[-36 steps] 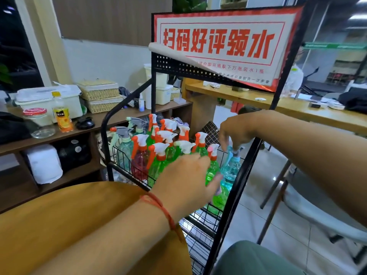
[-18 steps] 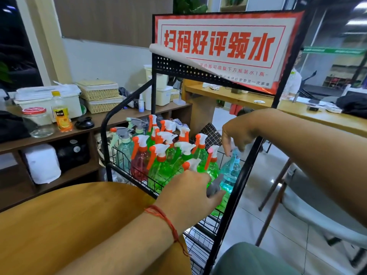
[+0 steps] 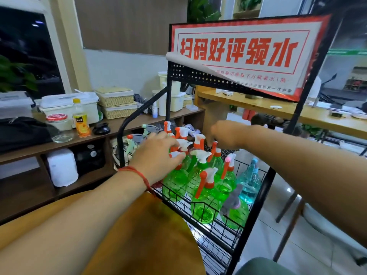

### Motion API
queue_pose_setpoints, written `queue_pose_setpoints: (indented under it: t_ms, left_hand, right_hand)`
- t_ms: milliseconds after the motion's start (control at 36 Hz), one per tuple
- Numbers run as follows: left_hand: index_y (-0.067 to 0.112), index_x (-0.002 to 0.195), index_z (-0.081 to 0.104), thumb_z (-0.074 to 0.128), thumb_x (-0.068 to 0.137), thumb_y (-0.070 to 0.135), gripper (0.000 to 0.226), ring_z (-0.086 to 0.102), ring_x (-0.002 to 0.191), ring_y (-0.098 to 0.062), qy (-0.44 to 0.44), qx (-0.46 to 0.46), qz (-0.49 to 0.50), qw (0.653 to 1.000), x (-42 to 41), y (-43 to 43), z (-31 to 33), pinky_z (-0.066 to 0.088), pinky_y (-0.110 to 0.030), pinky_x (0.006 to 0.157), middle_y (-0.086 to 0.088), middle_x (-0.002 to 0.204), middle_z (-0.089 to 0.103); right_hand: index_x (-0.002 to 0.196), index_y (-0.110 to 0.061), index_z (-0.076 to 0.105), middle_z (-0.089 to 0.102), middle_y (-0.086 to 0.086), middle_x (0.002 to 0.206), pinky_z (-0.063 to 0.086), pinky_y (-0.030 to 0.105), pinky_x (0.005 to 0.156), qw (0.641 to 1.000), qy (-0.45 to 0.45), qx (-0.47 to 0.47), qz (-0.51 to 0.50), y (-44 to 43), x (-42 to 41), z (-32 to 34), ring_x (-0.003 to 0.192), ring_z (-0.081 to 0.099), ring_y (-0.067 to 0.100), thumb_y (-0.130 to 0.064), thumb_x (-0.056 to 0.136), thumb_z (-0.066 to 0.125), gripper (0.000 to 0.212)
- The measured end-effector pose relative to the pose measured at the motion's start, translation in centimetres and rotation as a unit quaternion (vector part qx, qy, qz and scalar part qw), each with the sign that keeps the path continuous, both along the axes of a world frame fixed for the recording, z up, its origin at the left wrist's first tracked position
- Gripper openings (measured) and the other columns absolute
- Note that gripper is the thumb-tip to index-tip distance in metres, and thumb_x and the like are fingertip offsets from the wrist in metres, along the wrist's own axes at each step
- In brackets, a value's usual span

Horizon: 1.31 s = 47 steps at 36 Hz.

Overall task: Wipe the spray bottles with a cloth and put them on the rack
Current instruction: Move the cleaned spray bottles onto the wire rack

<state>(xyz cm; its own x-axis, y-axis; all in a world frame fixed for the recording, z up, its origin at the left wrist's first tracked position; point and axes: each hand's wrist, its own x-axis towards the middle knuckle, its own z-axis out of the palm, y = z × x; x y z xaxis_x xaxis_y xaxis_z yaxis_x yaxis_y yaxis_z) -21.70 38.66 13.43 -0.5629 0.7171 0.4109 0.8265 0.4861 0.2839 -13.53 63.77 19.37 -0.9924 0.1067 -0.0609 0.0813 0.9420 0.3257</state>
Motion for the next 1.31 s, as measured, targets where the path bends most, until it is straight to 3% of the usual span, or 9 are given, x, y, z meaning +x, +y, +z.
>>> queue_pose_setpoints:
  t_ms: [167, 500, 583, 694, 778, 861, 944, 1139, 1306]
  left_hand:
    - [0.031, 0.115, 0.077, 0.051, 0.099, 0.069, 0.049, 0.045, 0.128, -0.024, 0.107, -0.069, 0.019, 0.992, 1.8, 4.2, 0.3, 0.030, -0.046, 0.112, 0.003, 0.124, 0.058]
    - [0.023, 0.111, 0.081, 0.053, 0.099, 0.063, 0.050, 0.047, 0.133, -0.030, 0.100, -0.093, 0.045, 0.990, 1.5, 7.0, -0.4, 0.016, -0.058, 0.127, -0.002, 0.121, 0.063]
    - [0.025, 0.104, 0.081, 0.046, 0.099, 0.069, 0.057, 0.047, 0.132, -0.029, 0.090, -0.074, 0.034, 0.993, 1.4, 6.6, -0.2, 0.021, -0.056, 0.124, -0.002, 0.120, 0.061]
    - [0.029, 0.113, 0.077, 0.051, 0.104, 0.056, 0.038, 0.045, 0.127, -0.028, -0.011, 0.017, -0.004, 1.000, -1.1, 5.4, 1.5, 0.040, -0.045, 0.110, -0.002, 0.116, 0.056]
    - [0.029, 0.126, 0.072, 0.062, 0.099, 0.044, 0.032, 0.054, 0.125, -0.030, -0.024, -0.045, 0.002, 0.999, -4.2, 4.7, 2.3, 0.049, -0.047, 0.107, -0.003, 0.124, 0.062]
    - [0.030, 0.127, 0.071, 0.070, 0.094, 0.047, 0.037, 0.063, 0.116, -0.027, -0.035, -0.089, 0.027, 0.995, -5.7, 4.5, 2.6, 0.055, -0.046, 0.101, 0.000, 0.123, 0.067]
    - [0.030, 0.122, 0.073, 0.072, 0.093, 0.051, 0.036, 0.064, 0.112, -0.023, -0.034, -0.104, 0.020, 0.994, -6.2, 4.8, 2.8, 0.056, -0.045, 0.101, 0.004, 0.117, 0.069]
    - [0.023, 0.099, 0.082, 0.064, 0.098, 0.061, 0.042, 0.066, 0.106, -0.023, 0.016, -0.123, 0.050, 0.991, -6.3, 6.4, 2.8, 0.041, -0.039, 0.099, 0.004, 0.104, 0.077]
    - [0.021, 0.085, 0.080, 0.069, 0.095, 0.052, 0.035, 0.064, 0.102, -0.027, 0.009, -0.105, 0.072, 0.992, -6.1, 7.5, 2.2, 0.047, -0.044, 0.104, 0.000, 0.097, 0.074]
  right_hand:
    - [0.116, -0.026, 0.080, 0.073, -0.004, 0.126, 0.053, 0.038, 0.101, 0.999, 0.002, 0.029, 0.028, 0.1, 0.4, 0.4, 0.116, 0.068, 0.021, -0.011, 0.094, 0.072, 0.029]
    - [0.132, -0.022, 0.072, 0.074, -0.002, 0.129, 0.052, 0.031, 0.102, 0.993, 0.056, -0.094, -0.037, 0.3, -0.7, 2.3, 0.114, 0.068, 0.013, -0.003, 0.093, 0.068, 0.043]
    - [0.144, -0.021, 0.063, 0.066, 0.003, 0.140, 0.045, 0.029, 0.093, 0.996, 0.062, -0.064, -0.025, 0.2, -2.1, 1.8, 0.120, 0.061, 0.018, -0.006, 0.099, 0.064, 0.048]
    - [0.142, -0.033, 0.063, 0.057, 0.002, 0.150, 0.048, 0.044, 0.109, 0.998, 0.021, -0.063, 0.004, 0.8, -4.4, 0.4, 0.134, 0.056, 0.026, -0.006, 0.097, 0.062, 0.052]
    - [0.135, -0.035, 0.067, 0.062, 0.002, 0.144, 0.051, 0.047, 0.105, 0.999, -0.014, -0.040, 0.024, 1.5, -5.9, -0.4, 0.128, 0.060, 0.027, -0.007, 0.095, 0.067, 0.049]
    - [0.131, -0.029, 0.072, 0.067, 0.002, 0.136, 0.049, 0.034, 0.095, 0.998, -0.019, -0.024, 0.049, 1.6, -6.4, -0.6, 0.122, 0.062, 0.025, -0.009, 0.096, 0.070, 0.041]
    - [0.129, -0.023, 0.074, 0.071, 0.002, 0.128, 0.038, 0.026, 0.084, 0.998, -0.008, -0.027, 0.054, 1.9, -6.7, -0.9, 0.108, 0.062, 0.020, -0.008, 0.096, 0.070, 0.036]
    - [0.126, -0.025, 0.077, 0.070, -0.001, 0.125, 0.038, 0.026, 0.083, 0.997, 0.005, -0.045, 0.056, 1.8, -7.1, -0.9, 0.097, 0.052, 0.011, -0.015, 0.098, 0.073, 0.030]
    - [0.124, -0.026, 0.078, 0.070, -0.002, 0.129, 0.045, 0.030, 0.090, 0.997, 0.012, -0.053, 0.052, 1.4, -7.0, -1.0, 0.111, 0.063, 0.018, -0.020, 0.096, 0.076, 0.028]
